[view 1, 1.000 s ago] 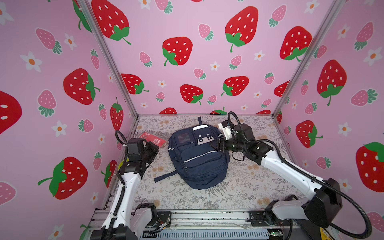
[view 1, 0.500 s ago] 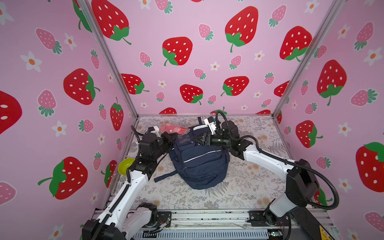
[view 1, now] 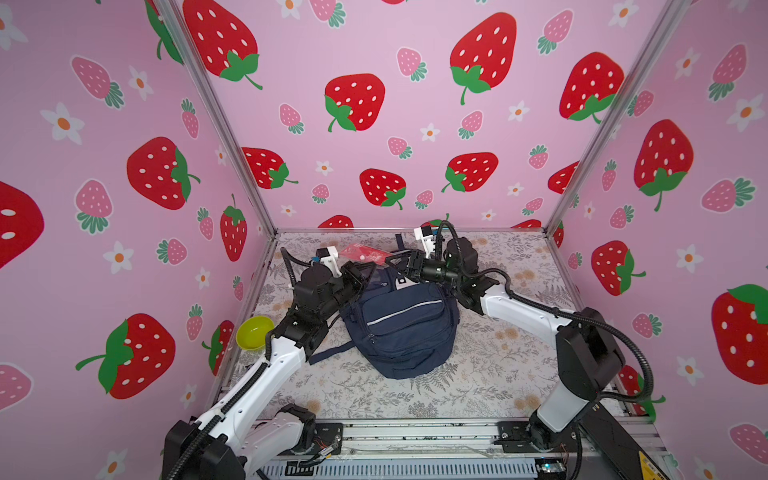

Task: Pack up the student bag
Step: 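Lift the red packet toward the right gripper while the right gripper reaches to meet it, then grasp the red packet with the right gripper while the left gripper releases it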

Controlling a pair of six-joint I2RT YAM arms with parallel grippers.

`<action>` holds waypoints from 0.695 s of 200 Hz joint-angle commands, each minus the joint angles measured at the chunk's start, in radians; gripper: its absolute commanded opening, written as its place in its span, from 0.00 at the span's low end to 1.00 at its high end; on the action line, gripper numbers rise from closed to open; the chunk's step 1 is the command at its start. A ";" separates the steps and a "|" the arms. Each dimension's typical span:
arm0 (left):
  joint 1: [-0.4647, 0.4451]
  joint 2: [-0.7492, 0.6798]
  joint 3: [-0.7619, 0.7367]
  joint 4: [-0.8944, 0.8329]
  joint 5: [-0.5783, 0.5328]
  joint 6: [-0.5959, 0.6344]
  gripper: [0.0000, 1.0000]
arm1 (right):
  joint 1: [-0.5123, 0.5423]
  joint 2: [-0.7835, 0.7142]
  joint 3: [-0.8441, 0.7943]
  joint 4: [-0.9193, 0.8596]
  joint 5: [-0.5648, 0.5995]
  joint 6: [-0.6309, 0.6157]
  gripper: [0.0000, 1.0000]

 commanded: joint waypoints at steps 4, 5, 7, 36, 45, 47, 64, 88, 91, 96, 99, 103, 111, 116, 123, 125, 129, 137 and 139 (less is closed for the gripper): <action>-0.021 -0.003 0.009 0.065 -0.013 0.021 0.00 | -0.011 0.003 0.023 0.055 0.004 0.047 0.48; -0.022 -0.003 0.008 0.065 -0.013 0.022 0.00 | -0.012 0.003 0.023 0.055 0.003 0.047 0.47; -0.024 -0.003 0.007 0.068 -0.013 0.022 0.00 | -0.012 0.004 0.022 0.055 0.003 0.047 0.46; -0.035 0.013 -0.010 0.082 -0.009 0.025 0.00 | -0.017 0.002 0.013 0.053 -0.004 0.045 0.26; -0.038 0.021 -0.009 0.082 -0.003 0.027 0.00 | -0.018 -0.001 0.012 0.050 -0.008 0.039 0.18; -0.039 0.023 -0.009 0.082 -0.001 0.028 0.00 | -0.019 -0.002 0.013 0.048 -0.010 0.038 0.17; -0.042 0.055 0.021 0.066 0.038 0.037 0.27 | -0.022 -0.008 0.013 0.027 -0.022 0.010 0.03; -0.044 0.072 0.085 -0.028 0.061 0.088 0.64 | -0.047 -0.037 0.015 -0.075 -0.045 -0.094 0.00; -0.045 0.069 0.096 -0.046 0.059 0.100 0.65 | -0.053 -0.044 0.017 -0.095 -0.047 -0.126 0.00; -0.044 0.062 0.113 -0.078 0.053 0.124 0.66 | -0.065 -0.056 0.019 -0.139 -0.049 -0.174 0.00; -0.043 0.058 0.125 -0.099 0.048 0.142 0.67 | -0.071 -0.063 0.022 -0.176 -0.054 -0.206 0.00; -0.042 0.051 0.143 -0.133 0.041 0.167 0.68 | -0.083 -0.071 0.027 -0.227 -0.060 -0.251 0.00; -0.035 0.043 0.190 -0.224 0.024 0.228 0.70 | -0.107 -0.087 0.045 -0.331 -0.072 -0.347 0.00; -0.030 0.043 0.225 -0.287 0.015 0.265 0.71 | -0.123 -0.095 0.054 -0.399 -0.081 -0.411 0.00; -0.016 0.045 0.265 -0.365 0.012 0.326 0.73 | -0.145 -0.108 0.063 -0.485 -0.095 -0.499 0.00; -0.013 0.046 0.276 -0.383 0.013 0.339 0.73 | -0.151 -0.112 0.065 -0.511 -0.100 -0.522 0.00; -0.003 0.050 0.294 -0.417 0.018 0.366 0.74 | -0.162 -0.117 0.065 -0.555 -0.113 -0.566 0.00; 0.025 0.062 0.321 -0.475 0.042 0.415 0.75 | -0.188 -0.126 0.060 -0.623 -0.159 -0.635 0.00; 0.032 0.067 0.326 -0.487 0.051 0.425 0.75 | -0.194 -0.129 0.057 -0.634 -0.176 -0.645 0.00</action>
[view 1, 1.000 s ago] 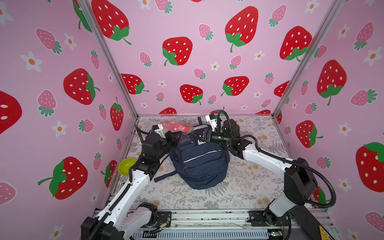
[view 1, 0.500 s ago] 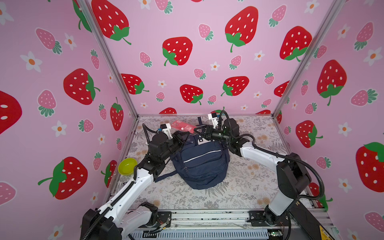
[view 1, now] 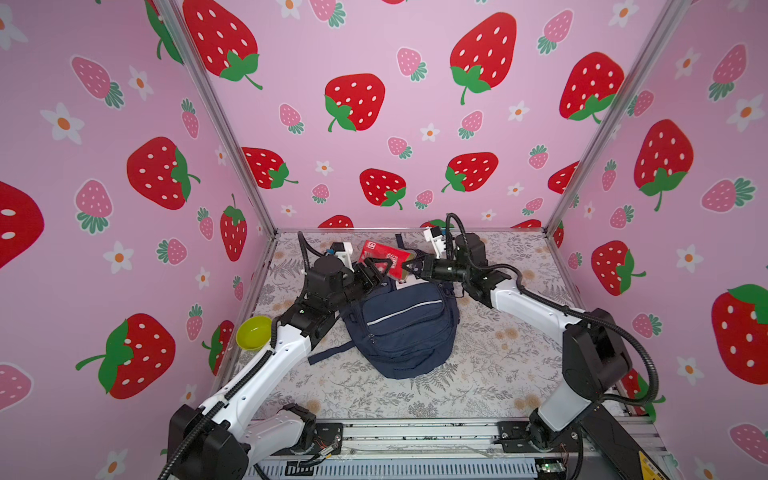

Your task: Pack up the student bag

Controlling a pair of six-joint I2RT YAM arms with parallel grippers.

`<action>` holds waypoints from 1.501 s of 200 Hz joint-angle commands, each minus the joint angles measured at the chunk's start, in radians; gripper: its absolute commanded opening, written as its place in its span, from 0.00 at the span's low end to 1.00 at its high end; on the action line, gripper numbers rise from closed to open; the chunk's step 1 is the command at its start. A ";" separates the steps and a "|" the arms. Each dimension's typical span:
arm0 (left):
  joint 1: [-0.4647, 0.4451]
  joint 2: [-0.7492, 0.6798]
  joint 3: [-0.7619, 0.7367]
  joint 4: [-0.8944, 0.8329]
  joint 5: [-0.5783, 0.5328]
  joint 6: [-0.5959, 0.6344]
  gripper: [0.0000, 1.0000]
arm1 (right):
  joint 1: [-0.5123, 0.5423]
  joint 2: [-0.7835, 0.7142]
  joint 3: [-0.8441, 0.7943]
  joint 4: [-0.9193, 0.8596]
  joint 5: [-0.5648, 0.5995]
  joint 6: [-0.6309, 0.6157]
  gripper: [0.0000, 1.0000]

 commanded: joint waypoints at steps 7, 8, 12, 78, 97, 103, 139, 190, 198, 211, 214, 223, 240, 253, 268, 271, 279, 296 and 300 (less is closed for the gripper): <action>0.088 0.004 0.140 -0.261 0.060 0.241 0.74 | -0.090 -0.080 0.012 -0.301 -0.202 -0.346 0.00; 0.093 0.006 0.140 -0.264 0.068 0.244 0.74 | -0.095 -0.081 0.007 -0.300 -0.214 -0.348 0.00; 0.112 0.014 0.138 -0.270 0.103 0.252 0.74 | -0.109 -0.087 -0.008 -0.297 -0.258 -0.352 0.00; 0.229 0.168 0.024 0.028 0.617 0.168 0.88 | -0.157 -0.224 -0.193 -0.064 -0.481 -0.226 0.00; 0.232 0.166 -0.001 0.074 0.630 0.162 0.89 | -0.153 -0.236 -0.183 -0.049 -0.496 -0.199 0.00; 0.234 0.168 -0.005 0.077 0.635 0.162 0.88 | -0.151 -0.239 -0.181 -0.046 -0.497 -0.196 0.00; 0.228 0.194 -0.056 0.269 0.719 0.037 0.72 | -0.130 -0.263 -0.188 -0.013 -0.493 -0.158 0.00; 0.199 0.206 -0.058 0.312 0.761 0.021 0.25 | -0.119 -0.269 -0.177 0.001 -0.483 -0.133 0.00; 0.197 0.207 -0.060 0.324 0.765 0.013 0.18 | -0.119 -0.269 -0.175 0.001 -0.477 -0.132 0.00; 0.197 0.207 -0.069 0.364 0.770 -0.011 0.13 | -0.118 -0.271 -0.173 0.004 -0.470 -0.130 0.00; 0.197 0.206 -0.071 0.378 0.772 -0.019 0.12 | -0.118 -0.272 -0.172 0.006 -0.468 -0.128 0.00; 0.196 0.207 -0.076 0.418 0.775 -0.044 0.08 | -0.119 -0.274 -0.169 0.011 -0.458 -0.120 0.00; 0.196 0.204 -0.088 0.479 0.747 -0.084 0.00 | -0.123 -0.277 -0.153 0.014 -0.422 -0.104 0.01; 0.194 0.177 -0.129 0.562 0.658 -0.129 0.00 | -0.130 -0.288 -0.147 0.023 -0.373 -0.081 0.20; 0.185 0.128 -0.212 0.731 0.515 -0.211 0.00 | -0.130 -0.307 -0.190 0.148 -0.302 0.031 0.51; 0.183 0.119 -0.226 0.761 0.488 -0.226 0.00 | -0.128 -0.310 -0.204 0.186 -0.298 0.064 0.54; 0.172 0.101 -0.253 0.831 0.428 -0.247 0.00 | -0.124 -0.316 -0.249 0.304 -0.288 0.147 0.58; 0.134 0.092 -0.268 0.886 0.365 -0.258 0.00 | -0.108 -0.323 -0.323 0.465 -0.238 0.264 0.70; 0.123 0.094 -0.265 0.893 0.360 -0.257 0.00 | -0.100 -0.326 -0.330 0.474 -0.222 0.270 0.71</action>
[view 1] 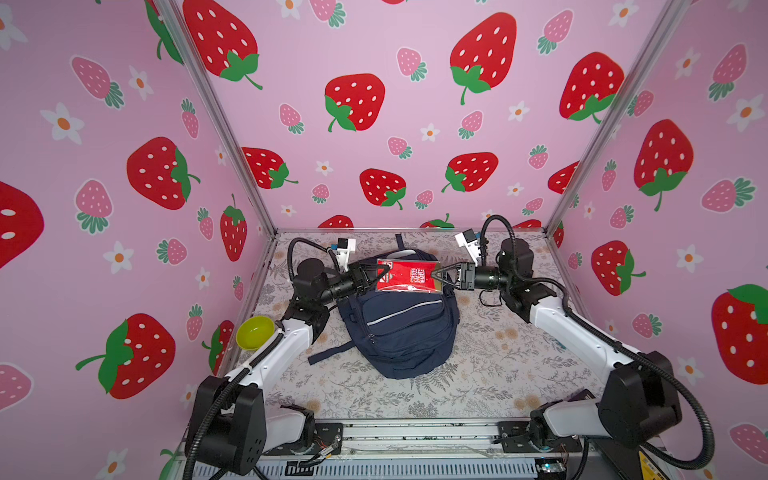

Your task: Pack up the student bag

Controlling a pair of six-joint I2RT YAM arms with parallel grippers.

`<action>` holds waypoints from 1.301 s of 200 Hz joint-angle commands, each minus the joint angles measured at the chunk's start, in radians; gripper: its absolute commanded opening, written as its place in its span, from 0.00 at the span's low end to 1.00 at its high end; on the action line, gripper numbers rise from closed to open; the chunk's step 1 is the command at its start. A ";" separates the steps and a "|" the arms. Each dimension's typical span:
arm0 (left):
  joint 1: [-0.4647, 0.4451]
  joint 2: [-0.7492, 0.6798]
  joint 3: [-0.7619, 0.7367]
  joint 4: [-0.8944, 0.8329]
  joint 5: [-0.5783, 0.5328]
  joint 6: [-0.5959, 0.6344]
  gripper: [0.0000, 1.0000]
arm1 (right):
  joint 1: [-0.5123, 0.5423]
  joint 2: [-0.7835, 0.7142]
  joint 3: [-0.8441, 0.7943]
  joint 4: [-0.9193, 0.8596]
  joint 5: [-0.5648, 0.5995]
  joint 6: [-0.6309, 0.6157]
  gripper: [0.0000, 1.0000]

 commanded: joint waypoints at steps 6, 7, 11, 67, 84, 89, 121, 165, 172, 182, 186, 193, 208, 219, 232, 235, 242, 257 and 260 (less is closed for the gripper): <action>-0.053 -0.017 -0.003 0.228 -0.167 -0.076 0.00 | 0.032 -0.038 -0.072 0.276 0.115 0.188 0.71; -0.055 -0.017 -0.003 0.229 -0.168 -0.076 0.00 | 0.034 -0.039 -0.073 0.275 0.120 0.189 0.71; -0.064 -0.014 -0.001 0.236 -0.171 -0.075 0.00 | 0.040 -0.043 -0.076 0.272 0.137 0.186 0.71; -0.104 0.012 -0.056 0.355 -0.234 -0.108 0.00 | 0.050 -0.079 -0.114 0.338 0.242 0.243 0.55; -0.110 0.021 -0.067 0.374 -0.245 -0.117 0.00 | 0.049 -0.076 -0.104 0.340 0.241 0.245 0.46; -0.114 0.023 -0.069 0.374 -0.246 -0.115 0.00 | 0.049 -0.076 -0.102 0.339 0.243 0.246 0.44; -0.148 0.032 -0.070 0.362 -0.251 -0.098 0.00 | 0.050 -0.088 -0.103 0.329 0.262 0.236 0.21; -0.168 -0.006 -0.064 0.206 -0.251 -0.007 0.00 | 0.049 -0.126 -0.077 0.210 0.318 0.171 0.00; -0.168 -0.023 -0.054 0.136 -0.251 0.027 0.04 | 0.049 -0.132 -0.063 0.162 0.330 0.146 0.00; -0.168 -0.055 -0.024 -0.010 -0.258 0.102 0.24 | 0.047 -0.142 -0.039 0.088 0.347 0.109 0.00; -0.168 -0.069 -0.008 -0.083 -0.268 0.141 0.29 | 0.046 -0.146 -0.028 0.055 0.355 0.095 0.00; -0.171 -0.099 0.027 -0.221 -0.294 0.216 0.36 | 0.045 -0.155 -0.009 -0.011 0.375 0.066 0.00; -0.185 -0.157 0.105 -0.511 -0.409 0.404 0.47 | 0.035 -0.169 0.033 -0.180 0.434 0.000 0.00; -0.186 -0.183 0.143 -0.659 -0.473 0.500 0.54 | 0.026 -0.183 0.063 -0.300 0.476 -0.050 0.00; -0.186 -0.197 0.179 -0.788 -0.501 0.593 0.55 | 0.022 -0.207 0.091 -0.420 0.532 -0.114 0.00; -0.187 -0.197 0.188 -0.820 -0.509 0.609 0.55 | 0.022 -0.215 0.096 -0.448 0.549 -0.126 0.00; -0.187 -0.196 0.208 -0.887 -0.510 0.648 0.55 | 0.022 -0.235 0.106 -0.512 0.594 -0.155 0.00; -0.187 -0.184 0.245 -1.007 -0.490 0.720 0.55 | 0.019 -0.283 0.107 -0.630 0.694 -0.197 0.00; -0.187 -0.182 0.251 -1.024 -0.480 0.733 0.55 | 0.019 -0.294 0.105 -0.645 0.714 -0.202 0.00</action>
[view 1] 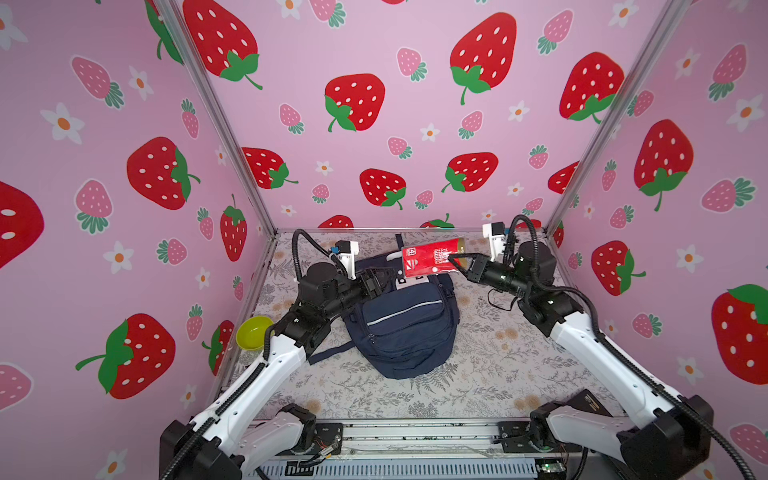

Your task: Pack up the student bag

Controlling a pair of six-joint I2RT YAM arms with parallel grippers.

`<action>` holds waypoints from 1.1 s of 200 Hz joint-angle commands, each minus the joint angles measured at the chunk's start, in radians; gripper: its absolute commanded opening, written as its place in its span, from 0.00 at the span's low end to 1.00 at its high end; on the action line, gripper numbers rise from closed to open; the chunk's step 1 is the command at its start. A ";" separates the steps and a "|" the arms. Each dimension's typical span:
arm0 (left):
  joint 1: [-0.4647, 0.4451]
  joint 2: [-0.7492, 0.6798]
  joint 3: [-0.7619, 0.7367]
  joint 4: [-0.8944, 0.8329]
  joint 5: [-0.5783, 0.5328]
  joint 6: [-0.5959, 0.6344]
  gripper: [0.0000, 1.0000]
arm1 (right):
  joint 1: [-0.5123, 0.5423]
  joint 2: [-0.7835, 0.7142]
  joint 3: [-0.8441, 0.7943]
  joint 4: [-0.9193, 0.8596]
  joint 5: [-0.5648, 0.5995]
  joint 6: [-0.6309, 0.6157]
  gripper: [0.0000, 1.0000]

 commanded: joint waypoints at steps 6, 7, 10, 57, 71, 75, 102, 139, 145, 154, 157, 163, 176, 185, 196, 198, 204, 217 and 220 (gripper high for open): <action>-0.004 0.016 0.074 -0.381 -0.013 0.250 0.54 | -0.006 -0.102 0.014 -0.294 0.213 -0.128 0.00; -0.004 0.017 0.075 -0.385 -0.009 0.255 0.54 | -0.006 -0.107 0.011 -0.297 0.218 -0.130 0.00; -0.006 0.019 0.079 -0.399 -0.003 0.269 0.54 | -0.006 -0.118 0.001 -0.305 0.228 -0.130 0.00; -0.070 0.100 0.141 -0.580 -0.059 0.410 0.52 | -0.010 -0.310 -0.161 -0.402 0.354 -0.078 0.00; -0.112 0.154 0.173 -0.612 -0.102 0.435 0.52 | -0.009 -0.357 -0.199 -0.409 0.366 -0.055 0.00; -0.127 0.168 0.181 -0.616 -0.113 0.444 0.52 | -0.009 -0.372 -0.209 -0.409 0.365 -0.047 0.00; -0.226 0.270 0.246 -0.643 -0.214 0.489 0.52 | -0.011 -0.419 -0.237 -0.437 0.362 -0.023 0.00; -0.304 0.374 0.327 -0.682 -0.354 0.548 0.59 | -0.012 -0.438 -0.222 -0.490 0.384 -0.035 0.00; -0.308 0.382 0.329 -0.681 -0.350 0.560 0.62 | -0.012 -0.446 -0.226 -0.491 0.382 -0.031 0.00; -0.318 0.392 0.329 -0.676 -0.346 0.582 0.63 | -0.012 -0.459 -0.236 -0.490 0.379 -0.020 0.00; -0.322 0.395 0.330 -0.675 -0.350 0.588 0.64 | -0.012 -0.464 -0.240 -0.489 0.377 -0.015 0.00; -0.330 0.407 0.332 -0.675 -0.361 0.596 0.64 | -0.012 -0.475 -0.250 -0.488 0.374 -0.008 0.00; -0.350 0.438 0.347 -0.687 -0.392 0.614 0.65 | -0.012 -0.495 -0.272 -0.487 0.365 0.005 0.00; -0.363 0.467 0.365 -0.697 -0.419 0.626 0.66 | -0.012 -0.507 -0.288 -0.489 0.359 0.012 0.00; -0.383 0.501 0.393 -0.710 -0.458 0.646 0.66 | -0.012 -0.521 -0.312 -0.484 0.350 0.025 0.00; -0.388 0.507 0.397 -0.713 -0.465 0.651 0.66 | -0.012 -0.525 -0.316 -0.483 0.348 0.029 0.00; -0.398 0.526 0.414 -0.722 -0.483 0.665 0.66 | -0.012 -0.537 -0.333 -0.475 0.343 0.038 0.00; -0.428 0.563 0.446 -0.737 -0.542 0.693 0.63 | -0.012 -0.558 -0.362 -0.460 0.329 0.062 0.00; -0.435 0.570 0.453 -0.738 -0.561 0.699 0.61 | -0.012 -0.563 -0.368 -0.456 0.323 0.066 0.00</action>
